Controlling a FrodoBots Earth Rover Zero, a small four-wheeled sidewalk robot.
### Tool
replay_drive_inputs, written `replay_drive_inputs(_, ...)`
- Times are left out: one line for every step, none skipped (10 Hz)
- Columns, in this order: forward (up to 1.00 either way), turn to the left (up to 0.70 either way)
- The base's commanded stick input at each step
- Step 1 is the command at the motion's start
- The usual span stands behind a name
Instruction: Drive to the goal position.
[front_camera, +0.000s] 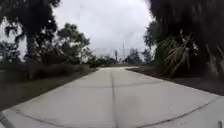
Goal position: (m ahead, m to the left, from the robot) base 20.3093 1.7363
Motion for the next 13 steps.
replay_drive_inputs(0.85,0.00)
replay_drive_inputs(0.85,0.00)
replay_drive_inputs(0.85,0.00)
replay_drive_inputs(0.85,0.00)
replay_drive_inputs(0.85,-0.23)
replay_drive_inputs(0.85,-0.08)
replay_drive_inputs(0.85,0.00)
replay_drive_inputs(0.85,0.00)
replay_drive_inputs(0.85,0.00)
replay_drive_inputs(0.85,0.00)
replay_drive_inputs(0.85,0.00)
replay_drive_inputs(0.85,0.00)
replay_drive_inputs(0.85,0.00)
